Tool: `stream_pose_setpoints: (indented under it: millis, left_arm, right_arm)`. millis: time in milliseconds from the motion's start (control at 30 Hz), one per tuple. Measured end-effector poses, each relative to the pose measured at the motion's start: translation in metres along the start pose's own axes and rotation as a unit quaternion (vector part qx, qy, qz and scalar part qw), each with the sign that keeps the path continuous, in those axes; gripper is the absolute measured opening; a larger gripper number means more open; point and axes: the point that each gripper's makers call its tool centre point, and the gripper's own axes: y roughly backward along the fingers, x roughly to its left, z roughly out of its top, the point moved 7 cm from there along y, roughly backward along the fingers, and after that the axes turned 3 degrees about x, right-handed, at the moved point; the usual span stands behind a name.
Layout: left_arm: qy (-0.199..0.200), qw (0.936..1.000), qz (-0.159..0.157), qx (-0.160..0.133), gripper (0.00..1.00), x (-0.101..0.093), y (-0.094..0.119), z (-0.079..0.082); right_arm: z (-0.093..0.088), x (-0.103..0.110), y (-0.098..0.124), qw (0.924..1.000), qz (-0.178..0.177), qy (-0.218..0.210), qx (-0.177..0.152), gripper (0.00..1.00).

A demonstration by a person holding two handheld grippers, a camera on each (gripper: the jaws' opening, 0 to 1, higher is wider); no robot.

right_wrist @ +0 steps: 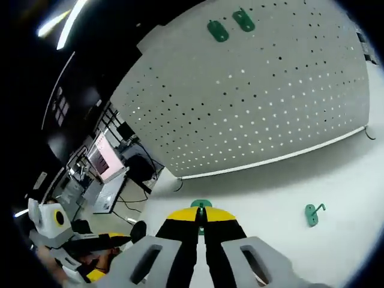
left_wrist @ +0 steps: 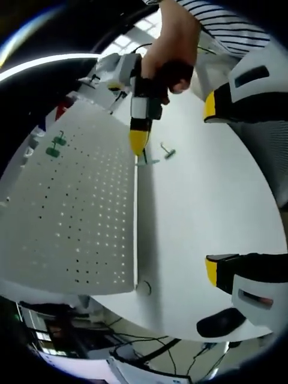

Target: Insert the hook assembly into the mounting plate slot until the hook locks in place.

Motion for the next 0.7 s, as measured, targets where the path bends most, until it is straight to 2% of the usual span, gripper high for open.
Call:
stream_pose_setpoints:
  millis: [233, 433, 567, 700]
  left_arm:
    - [0.014, 0.9996, -0.020, -0.013, 0.81, -0.006, -0.003, 0.007]
    - [0.013, 0.9991, -0.030, -0.026, 0.70, -0.010, -0.002, 0.015]
    - [0.010, 0.9984, -0.028, -0.048, 0.62, -0.010, 0.002, 0.022]
    - [0.012, 0.9975, -0.039, -0.058, 0.55, -0.011, 0.002, 0.026]
  right_arm:
    - [-0.001, 0.037, 0.014, 0.9972, 0.067, 0.033, -0.001, 0.00]
    - [-0.007, 0.053, 0.019, 0.9949, 0.089, 0.047, 0.003, 0.00]
    - [-0.010, 0.064, 0.021, 0.9918, 0.116, 0.054, 0.004, 0.00]
    - [-0.009, 0.074, 0.022, 0.9878, 0.128, 0.089, -0.003, 0.00]
